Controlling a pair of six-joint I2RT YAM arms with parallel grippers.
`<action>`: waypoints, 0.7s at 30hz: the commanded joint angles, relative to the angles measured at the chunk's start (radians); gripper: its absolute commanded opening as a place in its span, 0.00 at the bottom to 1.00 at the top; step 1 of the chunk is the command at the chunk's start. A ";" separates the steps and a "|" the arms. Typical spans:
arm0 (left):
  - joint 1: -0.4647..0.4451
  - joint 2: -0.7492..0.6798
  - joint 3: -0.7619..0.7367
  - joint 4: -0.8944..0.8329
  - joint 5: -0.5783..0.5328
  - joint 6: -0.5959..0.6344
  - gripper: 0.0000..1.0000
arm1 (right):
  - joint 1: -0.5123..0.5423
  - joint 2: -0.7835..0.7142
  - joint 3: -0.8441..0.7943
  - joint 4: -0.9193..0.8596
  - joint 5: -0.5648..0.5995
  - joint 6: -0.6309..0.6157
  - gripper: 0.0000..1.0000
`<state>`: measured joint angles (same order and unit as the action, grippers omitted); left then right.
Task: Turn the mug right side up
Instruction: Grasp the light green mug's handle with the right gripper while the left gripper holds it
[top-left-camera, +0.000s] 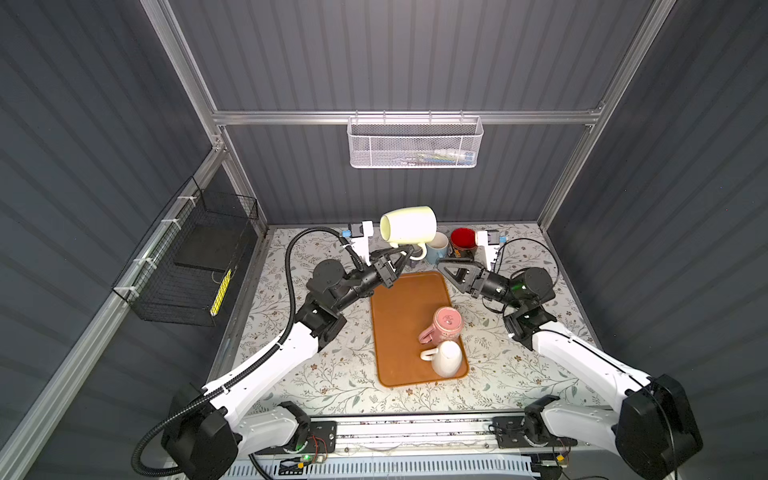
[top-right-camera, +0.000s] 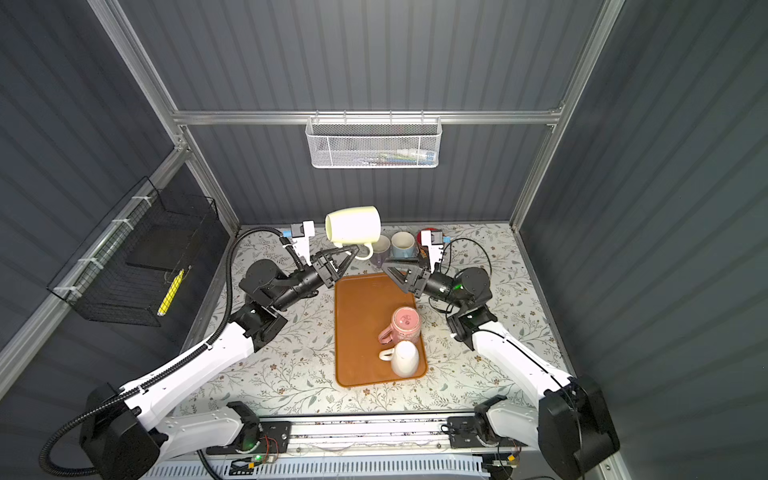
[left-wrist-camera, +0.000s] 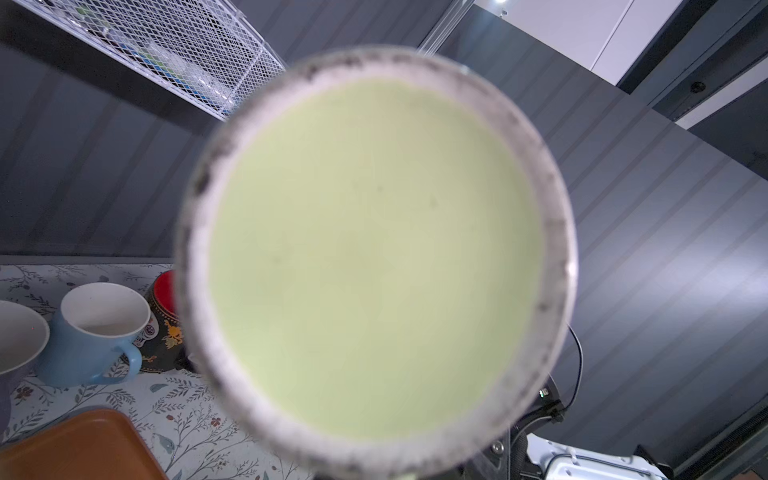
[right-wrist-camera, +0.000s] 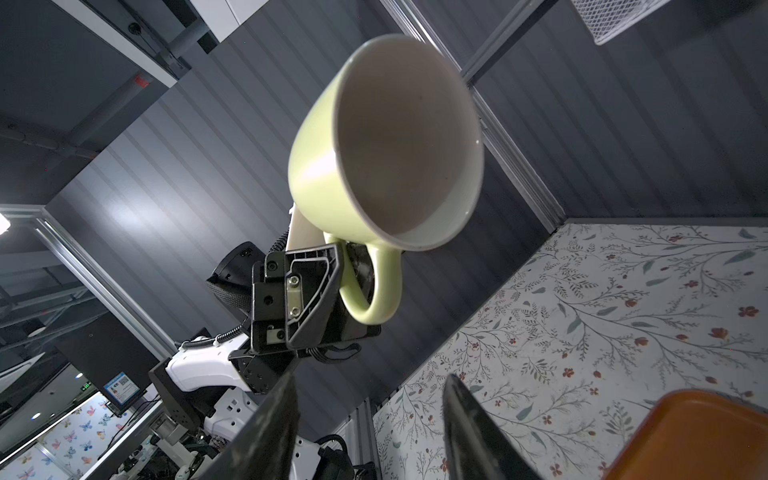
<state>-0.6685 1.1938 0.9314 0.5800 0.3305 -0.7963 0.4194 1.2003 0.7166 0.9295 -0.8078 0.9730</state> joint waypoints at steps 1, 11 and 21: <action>0.008 0.003 0.064 0.146 0.064 -0.008 0.00 | -0.001 0.040 0.053 0.058 -0.036 0.036 0.56; 0.018 0.056 0.075 0.225 0.115 -0.070 0.00 | 0.002 0.147 0.135 0.197 -0.095 0.137 0.50; 0.023 0.111 0.079 0.266 0.134 -0.101 0.00 | 0.010 0.232 0.205 0.277 -0.114 0.206 0.40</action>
<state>-0.6525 1.3113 0.9497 0.7200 0.4397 -0.8955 0.4244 1.4292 0.8848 1.1355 -0.9028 1.1530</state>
